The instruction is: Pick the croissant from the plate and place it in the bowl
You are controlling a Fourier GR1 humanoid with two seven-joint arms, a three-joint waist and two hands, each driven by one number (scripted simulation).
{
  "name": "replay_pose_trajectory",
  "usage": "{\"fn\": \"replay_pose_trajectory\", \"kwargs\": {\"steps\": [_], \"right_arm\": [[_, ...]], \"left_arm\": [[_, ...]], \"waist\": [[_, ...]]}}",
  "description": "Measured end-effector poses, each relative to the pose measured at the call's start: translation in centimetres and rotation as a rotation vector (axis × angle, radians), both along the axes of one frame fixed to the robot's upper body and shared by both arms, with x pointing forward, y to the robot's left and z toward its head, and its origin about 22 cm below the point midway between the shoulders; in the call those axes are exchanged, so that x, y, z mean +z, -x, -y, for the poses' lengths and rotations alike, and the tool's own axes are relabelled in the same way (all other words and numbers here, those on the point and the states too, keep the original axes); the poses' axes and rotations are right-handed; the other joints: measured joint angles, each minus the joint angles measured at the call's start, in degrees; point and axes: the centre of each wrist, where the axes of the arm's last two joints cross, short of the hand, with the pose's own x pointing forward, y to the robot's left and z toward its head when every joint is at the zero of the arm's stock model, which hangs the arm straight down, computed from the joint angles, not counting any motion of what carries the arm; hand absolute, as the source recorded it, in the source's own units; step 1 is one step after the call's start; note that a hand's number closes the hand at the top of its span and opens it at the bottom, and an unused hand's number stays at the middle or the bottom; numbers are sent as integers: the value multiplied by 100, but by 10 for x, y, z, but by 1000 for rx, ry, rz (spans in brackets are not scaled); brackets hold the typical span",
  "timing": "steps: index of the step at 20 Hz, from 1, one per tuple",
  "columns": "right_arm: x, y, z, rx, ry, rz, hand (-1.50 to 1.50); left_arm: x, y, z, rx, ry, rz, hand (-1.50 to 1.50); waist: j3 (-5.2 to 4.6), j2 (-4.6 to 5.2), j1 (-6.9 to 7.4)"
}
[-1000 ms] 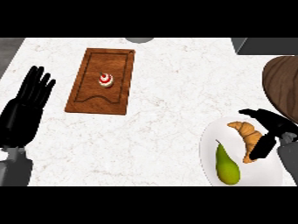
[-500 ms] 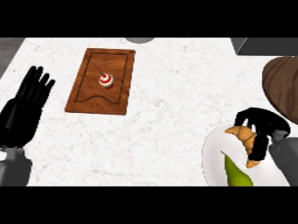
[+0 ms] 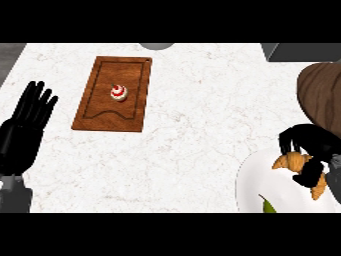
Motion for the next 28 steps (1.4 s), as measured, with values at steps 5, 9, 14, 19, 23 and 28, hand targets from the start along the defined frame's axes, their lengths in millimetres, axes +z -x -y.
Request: {"fn": "replay_pose_trajectory", "kwargs": {"steps": [5,9,14,19,23,28], "right_arm": [[12,40,40,254,-84,113,150],[39,63,85,280,-133,256,150],[83,76,124,189,-165,453,150],[133,87,151,67,-169,604,150],[153,86,165,-34,-178,669,150],[168,65,185,-140,-225,718,150]], "left_arm": [[1,1,-1,26,0,-1,0],[3,5,-6,25,-6,2,0],[4,1,-5,19,-9,3,0],[5,1,1,5,0,-1,0],[4,4,1,-3,-1,-4,0],[3,-4,9,-23,-1,3,0]], "waist": [[10,-25,-149],[7,-25,-152],[0,-17,-134],[-3,-9,-73],[-2,8,17],[3,35,118]]}}
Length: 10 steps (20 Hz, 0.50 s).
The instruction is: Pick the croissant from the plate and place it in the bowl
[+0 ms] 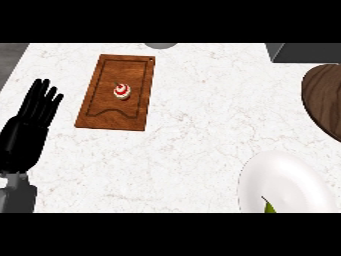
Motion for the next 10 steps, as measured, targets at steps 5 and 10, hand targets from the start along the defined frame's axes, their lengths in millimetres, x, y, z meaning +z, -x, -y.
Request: {"fn": "replay_pose_trajectory", "kwargs": {"steps": [5,10], "right_arm": [[-11,-31,9,-58,-73,29,150],[-16,-61,17,-74,-142,44,150]], "left_arm": [[3,-3,1,-15,0,3,0],[8,-9,7,-33,-3,14,0]], "waist": [[4,17,72],[10,43,159]]}}
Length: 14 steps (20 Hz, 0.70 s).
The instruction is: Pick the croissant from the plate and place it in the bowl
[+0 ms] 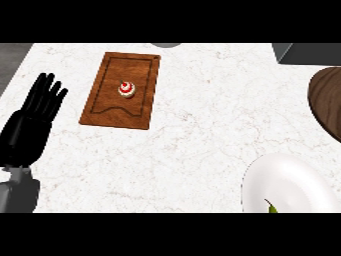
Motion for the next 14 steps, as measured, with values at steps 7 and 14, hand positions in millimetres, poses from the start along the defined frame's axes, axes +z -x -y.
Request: {"fn": "replay_pose_trajectory", "kwargs": {"steps": [7,14], "right_arm": [[-20,-35,-9,-25,-15,-22,150],[-55,-49,-24,-78,11,-177,150]], "left_arm": [[9,-6,8,-22,4,10,0],[8,-9,13,-37,-1,21,0]], "waist": [[10,53,139],[20,120,265]]}}
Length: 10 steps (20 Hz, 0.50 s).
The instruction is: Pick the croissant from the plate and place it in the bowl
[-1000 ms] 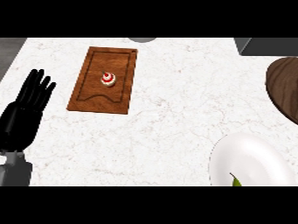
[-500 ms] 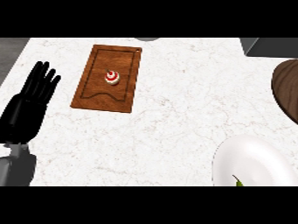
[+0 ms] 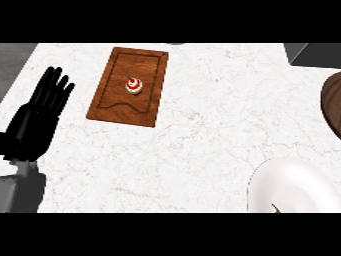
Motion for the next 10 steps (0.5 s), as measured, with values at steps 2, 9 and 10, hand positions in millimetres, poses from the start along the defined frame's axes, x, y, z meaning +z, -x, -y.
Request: {"fn": "replay_pose_trajectory", "kwargs": {"steps": [2,9,10], "right_arm": [[-6,-2,-3,-12,-33,-57,-150],[-17,-4,-7,98,-178,-102,-150],[-14,-6,-7,109,-218,-80,-150]], "left_arm": [[-1,-1,0,-5,5,0,0],[0,-3,2,-13,8,5,0],[-1,-3,2,-9,10,5,0]], "waist": [[4,20,37],[20,43,35],[22,45,29]]}}
